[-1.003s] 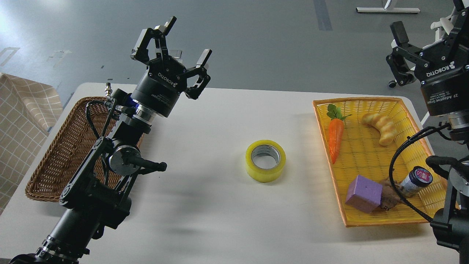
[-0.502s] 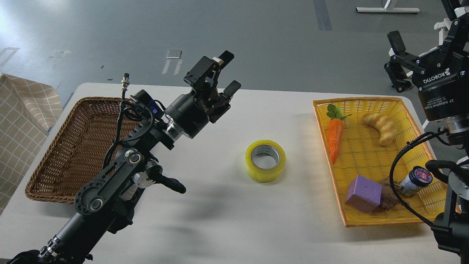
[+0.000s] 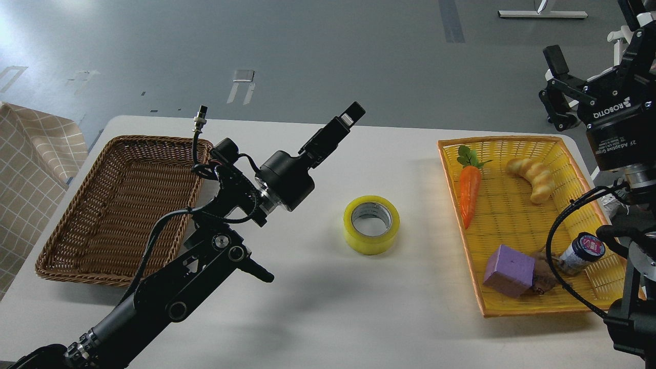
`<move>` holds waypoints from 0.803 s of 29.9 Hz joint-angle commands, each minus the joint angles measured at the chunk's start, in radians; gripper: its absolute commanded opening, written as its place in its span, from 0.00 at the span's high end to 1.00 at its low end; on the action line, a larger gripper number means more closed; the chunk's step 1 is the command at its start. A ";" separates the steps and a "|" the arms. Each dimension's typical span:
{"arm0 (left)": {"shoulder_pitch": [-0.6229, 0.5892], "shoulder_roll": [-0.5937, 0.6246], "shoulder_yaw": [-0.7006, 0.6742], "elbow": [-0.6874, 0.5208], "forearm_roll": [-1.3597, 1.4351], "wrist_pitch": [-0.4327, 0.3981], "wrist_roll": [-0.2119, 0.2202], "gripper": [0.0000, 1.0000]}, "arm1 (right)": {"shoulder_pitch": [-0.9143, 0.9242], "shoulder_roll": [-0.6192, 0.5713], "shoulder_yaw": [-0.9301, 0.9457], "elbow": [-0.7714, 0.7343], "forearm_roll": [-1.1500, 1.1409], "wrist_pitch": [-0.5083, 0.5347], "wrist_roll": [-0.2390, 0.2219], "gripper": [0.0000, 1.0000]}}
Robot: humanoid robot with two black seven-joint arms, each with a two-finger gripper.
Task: Place and transfer tape with both arms
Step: 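Reach the left gripper toward the tape roll on the table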
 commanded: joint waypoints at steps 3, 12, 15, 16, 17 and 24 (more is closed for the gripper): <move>-0.003 -0.011 0.003 -0.003 -0.009 0.122 0.006 0.02 | 0.001 0.000 0.005 0.000 0.001 0.000 0.000 0.00; -0.021 0.045 0.070 0.032 0.014 0.127 -0.061 0.02 | 0.001 0.000 0.008 -0.003 0.000 0.000 0.000 0.00; -0.015 0.068 0.096 0.029 0.052 0.145 -0.061 0.02 | -0.001 0.000 0.006 -0.003 0.000 0.000 0.000 0.00; -0.015 0.070 0.098 0.031 0.065 0.153 -0.061 0.02 | -0.001 0.000 0.006 -0.003 0.000 0.000 0.000 0.00; -0.015 0.073 0.099 0.031 0.080 0.161 -0.061 0.02 | -0.001 0.000 0.006 -0.003 0.000 0.000 0.000 0.00; -0.012 0.079 0.133 0.075 0.403 0.204 -0.042 0.02 | 0.001 0.000 0.006 -0.006 -0.002 0.000 0.000 0.00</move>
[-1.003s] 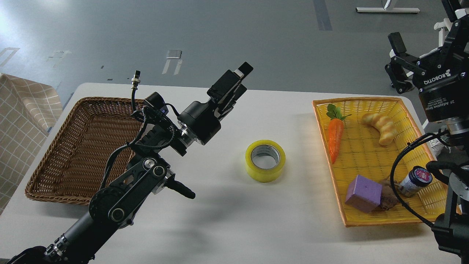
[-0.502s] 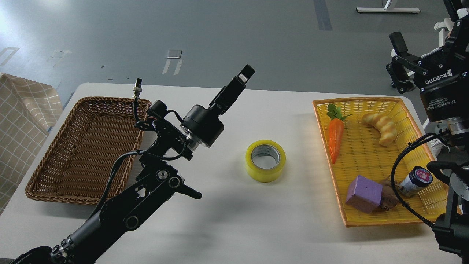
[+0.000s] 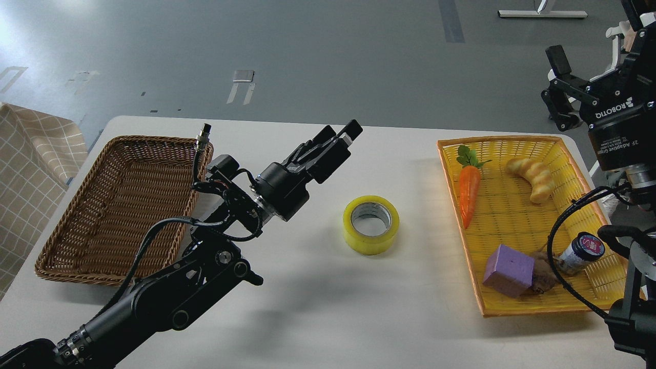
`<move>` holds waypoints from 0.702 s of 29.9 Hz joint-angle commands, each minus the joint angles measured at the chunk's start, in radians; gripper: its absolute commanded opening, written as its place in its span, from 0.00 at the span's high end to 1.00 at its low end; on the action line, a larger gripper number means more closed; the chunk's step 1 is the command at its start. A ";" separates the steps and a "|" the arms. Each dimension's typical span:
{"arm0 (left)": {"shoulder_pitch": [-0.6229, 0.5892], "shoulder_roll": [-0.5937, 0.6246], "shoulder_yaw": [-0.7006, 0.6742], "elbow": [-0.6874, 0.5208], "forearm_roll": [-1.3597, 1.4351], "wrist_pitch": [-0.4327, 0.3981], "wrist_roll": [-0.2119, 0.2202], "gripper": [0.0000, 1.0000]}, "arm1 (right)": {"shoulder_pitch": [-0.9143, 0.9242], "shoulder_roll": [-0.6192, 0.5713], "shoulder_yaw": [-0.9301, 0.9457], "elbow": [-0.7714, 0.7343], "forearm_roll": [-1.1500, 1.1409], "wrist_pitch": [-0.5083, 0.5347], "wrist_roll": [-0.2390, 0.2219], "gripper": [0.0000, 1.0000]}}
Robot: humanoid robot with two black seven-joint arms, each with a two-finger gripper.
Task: Place and transfer tape with both arms
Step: 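Reach the left gripper toward the tape roll on the table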
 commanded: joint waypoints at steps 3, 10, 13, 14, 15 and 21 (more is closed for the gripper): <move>0.000 -0.010 0.011 0.010 0.193 0.032 0.030 0.02 | 0.001 0.000 -0.001 -0.015 -0.002 0.000 0.000 0.00; -0.081 -0.015 0.120 0.126 0.198 0.030 0.076 0.02 | 0.000 -0.002 0.001 -0.022 -0.002 0.000 0.000 0.00; -0.121 -0.016 0.177 0.192 0.196 0.030 0.079 0.02 | 0.001 -0.002 0.004 -0.019 0.000 0.000 0.000 0.00; -0.128 -0.016 0.185 0.209 0.196 0.030 0.081 0.02 | 0.001 -0.002 0.004 -0.019 0.000 0.000 0.000 0.00; -0.145 -0.016 0.194 0.247 0.196 0.030 0.092 0.02 | 0.005 -0.003 0.008 -0.016 0.000 0.000 0.000 0.00; -0.181 -0.009 0.253 0.310 0.196 0.030 0.101 0.02 | 0.015 -0.003 0.008 -0.009 0.002 0.000 0.000 0.00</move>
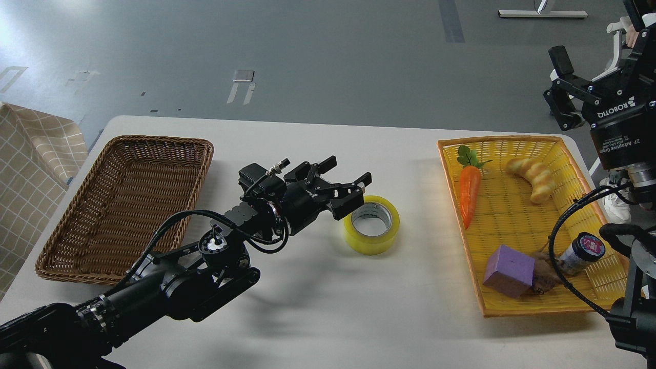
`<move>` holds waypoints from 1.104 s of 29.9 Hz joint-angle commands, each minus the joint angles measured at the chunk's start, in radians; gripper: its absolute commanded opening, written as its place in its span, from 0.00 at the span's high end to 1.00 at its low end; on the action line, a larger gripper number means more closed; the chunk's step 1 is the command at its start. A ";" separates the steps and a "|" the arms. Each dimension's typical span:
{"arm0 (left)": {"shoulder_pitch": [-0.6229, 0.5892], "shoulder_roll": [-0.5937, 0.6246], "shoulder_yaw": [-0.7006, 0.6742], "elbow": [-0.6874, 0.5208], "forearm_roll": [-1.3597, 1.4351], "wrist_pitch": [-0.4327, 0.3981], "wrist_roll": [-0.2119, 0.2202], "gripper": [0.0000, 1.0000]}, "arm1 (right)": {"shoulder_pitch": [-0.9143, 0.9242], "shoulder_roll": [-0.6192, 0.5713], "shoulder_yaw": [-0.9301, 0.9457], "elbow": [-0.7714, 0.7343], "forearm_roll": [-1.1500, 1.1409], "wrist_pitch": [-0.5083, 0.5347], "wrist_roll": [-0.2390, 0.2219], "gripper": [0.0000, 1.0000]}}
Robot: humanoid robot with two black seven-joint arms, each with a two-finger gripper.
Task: Place and transfer tape with both arms
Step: 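Reach the left gripper toward the tape roll on the table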
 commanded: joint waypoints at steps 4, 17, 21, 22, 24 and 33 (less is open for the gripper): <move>-0.007 0.011 0.064 0.027 -0.002 0.000 0.003 0.02 | 0.007 0.000 0.000 0.008 0.001 0.000 0.000 0.00; -0.002 -0.002 0.065 0.119 -0.002 0.000 0.026 0.02 | 0.011 0.000 0.000 0.010 0.003 0.000 0.000 0.00; -0.002 -0.005 0.067 0.133 0.000 -0.002 0.029 0.02 | 0.011 -0.002 0.000 0.010 0.001 0.000 0.000 0.00; 0.000 -0.005 0.069 0.133 0.000 -0.002 0.029 0.02 | 0.011 -0.002 0.000 0.010 0.003 0.000 0.000 0.00; 0.000 -0.006 0.093 0.136 -0.002 -0.002 0.032 0.02 | 0.011 -0.002 0.000 0.010 0.003 0.000 0.000 0.00; -0.014 -0.055 0.115 0.151 -0.002 -0.017 0.049 0.02 | 0.011 -0.002 0.000 0.010 0.001 0.000 0.000 0.00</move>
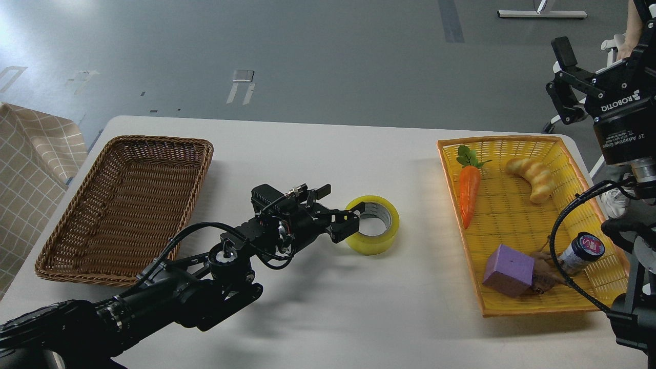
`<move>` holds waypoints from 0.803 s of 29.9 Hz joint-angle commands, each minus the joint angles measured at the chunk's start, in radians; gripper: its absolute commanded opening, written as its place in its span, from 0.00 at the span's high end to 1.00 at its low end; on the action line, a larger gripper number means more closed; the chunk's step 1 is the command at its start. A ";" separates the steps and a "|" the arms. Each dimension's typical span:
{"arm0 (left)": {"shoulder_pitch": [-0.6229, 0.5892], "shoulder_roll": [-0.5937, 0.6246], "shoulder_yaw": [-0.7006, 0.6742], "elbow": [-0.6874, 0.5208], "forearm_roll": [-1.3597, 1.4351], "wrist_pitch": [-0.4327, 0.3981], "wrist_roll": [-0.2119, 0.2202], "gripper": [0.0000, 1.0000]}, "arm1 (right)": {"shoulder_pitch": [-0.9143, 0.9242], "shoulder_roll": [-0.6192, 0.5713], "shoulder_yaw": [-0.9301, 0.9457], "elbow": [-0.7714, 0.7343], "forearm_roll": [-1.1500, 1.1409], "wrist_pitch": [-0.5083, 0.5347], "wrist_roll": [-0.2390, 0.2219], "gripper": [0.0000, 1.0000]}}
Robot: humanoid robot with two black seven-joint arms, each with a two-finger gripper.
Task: Place and transfer tape with both arms
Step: 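Reach the left gripper toward the tape roll on the table, then close the left gripper on the rim of the tape roll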
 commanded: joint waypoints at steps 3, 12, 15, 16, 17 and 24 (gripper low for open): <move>-0.002 -0.008 0.001 0.023 -0.002 -0.009 0.000 0.02 | -0.005 -0.015 0.002 0.002 -0.001 0.000 0.000 0.00; -0.004 -0.035 0.000 0.023 -0.008 -0.036 0.000 0.02 | -0.014 -0.021 0.008 0.000 -0.001 0.000 0.000 0.00; -0.004 -0.042 0.001 0.016 -0.012 -0.036 0.000 0.02 | -0.017 -0.021 0.008 0.000 -0.001 0.000 0.002 0.00; -0.004 -0.044 0.001 0.016 -0.012 -0.038 0.000 0.02 | -0.018 -0.021 0.008 0.000 -0.001 0.000 0.000 0.00; -0.002 -0.044 0.001 0.016 -0.012 -0.040 0.000 0.02 | -0.019 -0.021 0.008 -0.001 -0.001 0.000 0.000 0.00; -0.004 -0.044 0.007 0.022 -0.011 -0.070 0.000 0.03 | -0.022 -0.029 0.008 0.000 -0.001 0.000 0.002 0.00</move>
